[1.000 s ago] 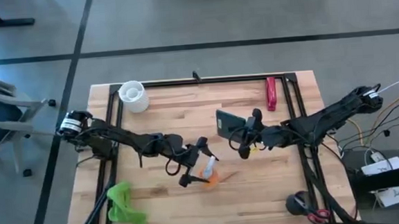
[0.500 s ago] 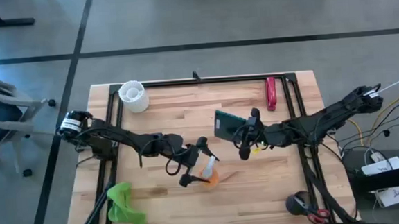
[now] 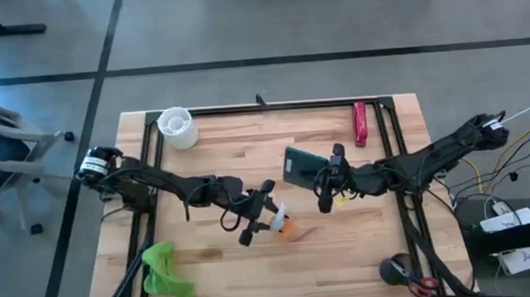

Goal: Apply microfiber cloth
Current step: Spray the blue tablet with the orange spray bottle

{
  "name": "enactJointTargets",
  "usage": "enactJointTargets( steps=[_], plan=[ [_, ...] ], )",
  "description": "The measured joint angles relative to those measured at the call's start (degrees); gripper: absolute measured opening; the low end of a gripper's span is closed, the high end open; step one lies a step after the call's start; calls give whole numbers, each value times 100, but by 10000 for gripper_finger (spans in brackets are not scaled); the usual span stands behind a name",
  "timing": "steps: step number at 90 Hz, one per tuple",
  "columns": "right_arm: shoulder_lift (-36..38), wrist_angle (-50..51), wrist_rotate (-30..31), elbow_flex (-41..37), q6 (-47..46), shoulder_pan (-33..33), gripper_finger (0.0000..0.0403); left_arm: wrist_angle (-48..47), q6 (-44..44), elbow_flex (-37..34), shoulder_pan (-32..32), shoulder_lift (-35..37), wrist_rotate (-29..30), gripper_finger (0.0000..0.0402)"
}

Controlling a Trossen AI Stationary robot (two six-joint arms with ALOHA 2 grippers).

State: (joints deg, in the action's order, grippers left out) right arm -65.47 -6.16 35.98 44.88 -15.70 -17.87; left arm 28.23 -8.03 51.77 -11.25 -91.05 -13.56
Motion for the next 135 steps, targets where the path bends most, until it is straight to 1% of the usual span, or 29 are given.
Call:
enactJointTargets(
  steps=[11, 14, 19, 30, 35, 41, 46, 62, 76, 92, 110, 125, 135],
  plan=[
    [0, -291, 1, 0, 268, 0, 3, -13, 20, 0, -6, 0, -57, 141],
    [0, -364, 5, 0, 335, 0, 3, -13, 28, 0, -7, 0, -59, 148],
    [9, -397, 12, 0, 378, 0, 3, -9, 37, 0, -6, 0, -39, 183],
    [11, -375, 14, 0, 384, 0, 3, -15, 366, 0, 2, 0, -28, 290],
    [13, -375, 17, 0, 385, 0, 3, -60, 543, -2, 0, 1, -45, 332],
    [13, -373, 29, 0, 400, 0, 3, -136, 635, -7, -3, 25, -81, 371],
    [13, -373, 108, 0, 448, 0, 3, -231, 656, -7, -7, 98, -79, 388],
    [11, -378, 204, 0, 675, 0, 3, -378, 664, -9, 0, 415, -68, 385],
    [-77, -354, 556, 2, 879, -135, 3, -694, 645, -9, 0, 780, -59, 385],
    [-107, -89, 679, 4, 831, -421, 3, -1409, 586, -11, 0, 1240, -48, 385],
    [-107, 429, 1073, 4, 669, -928, 3, -1937, 581, -11, -39, 1672, -52, 385],
    [-107, 597, 974, 4, 445, -1225, 3, -1947, 599, -15, -39, 1842, -57, 386],
    [-107, 592, 356, 4, 315, -1354, 3, -1963, 599, -20, -37, 1871, -57, 386]
  ],
)
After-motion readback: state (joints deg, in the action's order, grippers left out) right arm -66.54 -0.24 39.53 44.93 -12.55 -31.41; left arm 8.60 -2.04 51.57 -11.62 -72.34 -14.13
